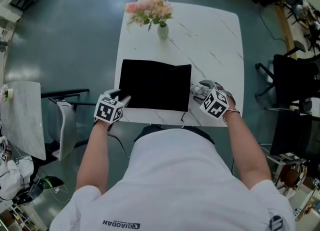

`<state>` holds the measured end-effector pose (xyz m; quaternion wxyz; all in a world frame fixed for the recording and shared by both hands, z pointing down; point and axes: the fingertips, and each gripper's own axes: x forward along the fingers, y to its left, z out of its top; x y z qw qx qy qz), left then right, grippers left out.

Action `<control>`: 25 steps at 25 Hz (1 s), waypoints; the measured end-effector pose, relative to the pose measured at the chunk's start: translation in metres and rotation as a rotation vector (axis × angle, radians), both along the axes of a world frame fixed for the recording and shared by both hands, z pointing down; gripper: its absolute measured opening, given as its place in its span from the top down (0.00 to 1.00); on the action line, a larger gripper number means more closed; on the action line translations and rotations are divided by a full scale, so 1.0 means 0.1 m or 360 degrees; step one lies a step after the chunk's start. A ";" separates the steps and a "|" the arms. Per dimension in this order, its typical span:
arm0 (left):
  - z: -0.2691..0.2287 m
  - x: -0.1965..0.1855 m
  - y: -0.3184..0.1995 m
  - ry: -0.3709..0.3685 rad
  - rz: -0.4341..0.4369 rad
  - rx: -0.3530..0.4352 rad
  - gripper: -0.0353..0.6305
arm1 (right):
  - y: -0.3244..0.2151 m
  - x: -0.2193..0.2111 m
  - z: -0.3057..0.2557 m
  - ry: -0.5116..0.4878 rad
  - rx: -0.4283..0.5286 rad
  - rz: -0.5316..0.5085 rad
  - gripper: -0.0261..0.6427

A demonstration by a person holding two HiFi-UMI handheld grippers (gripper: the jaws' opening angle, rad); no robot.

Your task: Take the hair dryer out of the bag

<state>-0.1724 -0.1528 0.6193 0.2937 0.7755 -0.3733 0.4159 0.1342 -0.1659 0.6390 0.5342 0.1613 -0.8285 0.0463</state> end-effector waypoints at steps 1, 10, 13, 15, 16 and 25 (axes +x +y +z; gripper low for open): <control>-0.01 0.13 -0.10 -0.0013 0.0071 0.0029 0.63 | -0.01 -0.04 -0.01 0.0000 0.0014 0.0001 0.53; 0.36 1.16 -0.48 -0.0305 0.0888 -0.0036 0.63 | -0.11 -0.31 0.18 0.0089 -0.0004 -0.0027 0.53; 0.41 1.21 -0.43 -0.0333 0.1024 -0.0073 0.63 | -0.13 -0.33 0.18 0.0072 -0.0005 0.0000 0.53; 0.43 1.23 -0.41 -0.0323 0.1069 -0.0080 0.63 | -0.14 -0.35 0.18 0.0062 -0.0006 0.0014 0.53; 0.42 1.23 -0.40 -0.0316 0.1081 -0.0081 0.63 | -0.14 -0.36 0.19 0.0060 -0.0007 0.0015 0.53; 0.52 1.30 -0.32 -0.0324 0.1134 -0.0092 0.77 | -0.14 -0.38 0.26 0.0066 0.0004 0.0024 0.57</control>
